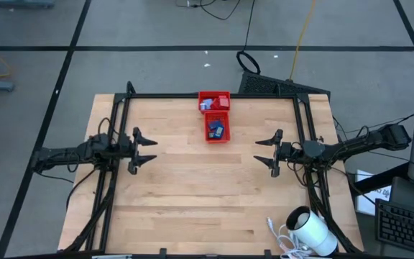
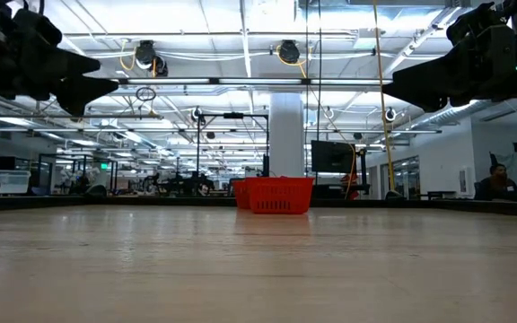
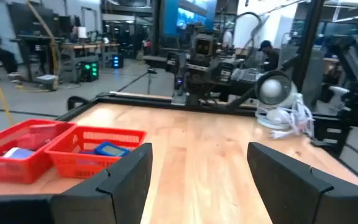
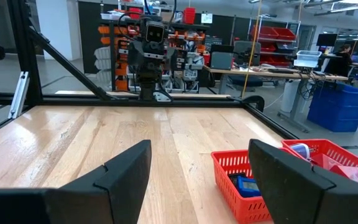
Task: Pick & Place Office items
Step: Return to Home Position
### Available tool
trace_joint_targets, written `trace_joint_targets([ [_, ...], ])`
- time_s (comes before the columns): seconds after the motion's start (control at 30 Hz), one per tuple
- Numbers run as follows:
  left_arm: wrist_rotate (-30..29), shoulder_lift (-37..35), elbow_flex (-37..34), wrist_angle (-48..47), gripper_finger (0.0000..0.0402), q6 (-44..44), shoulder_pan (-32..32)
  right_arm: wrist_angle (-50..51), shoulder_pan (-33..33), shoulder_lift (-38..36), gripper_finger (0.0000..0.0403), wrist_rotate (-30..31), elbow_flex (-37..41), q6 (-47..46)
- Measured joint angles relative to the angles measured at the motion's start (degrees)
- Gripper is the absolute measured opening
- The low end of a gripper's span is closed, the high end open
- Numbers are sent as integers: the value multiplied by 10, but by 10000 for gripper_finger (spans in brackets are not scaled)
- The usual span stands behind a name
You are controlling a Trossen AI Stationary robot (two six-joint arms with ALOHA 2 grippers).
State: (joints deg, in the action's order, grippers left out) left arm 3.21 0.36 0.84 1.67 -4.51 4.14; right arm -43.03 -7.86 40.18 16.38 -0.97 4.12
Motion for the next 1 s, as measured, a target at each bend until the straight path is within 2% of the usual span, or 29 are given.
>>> trace_joint_targets([
  [0.2,-44,0,0,-2,267,30,0,0,0,0,263,0,0,0],
  [0.43,-48,0,2,-10,267,98,0,0,0,0,263,0,0,0],
  [1.0,-48,0,1,-6,267,85,0,0,0,0,263,0,0,0],
])
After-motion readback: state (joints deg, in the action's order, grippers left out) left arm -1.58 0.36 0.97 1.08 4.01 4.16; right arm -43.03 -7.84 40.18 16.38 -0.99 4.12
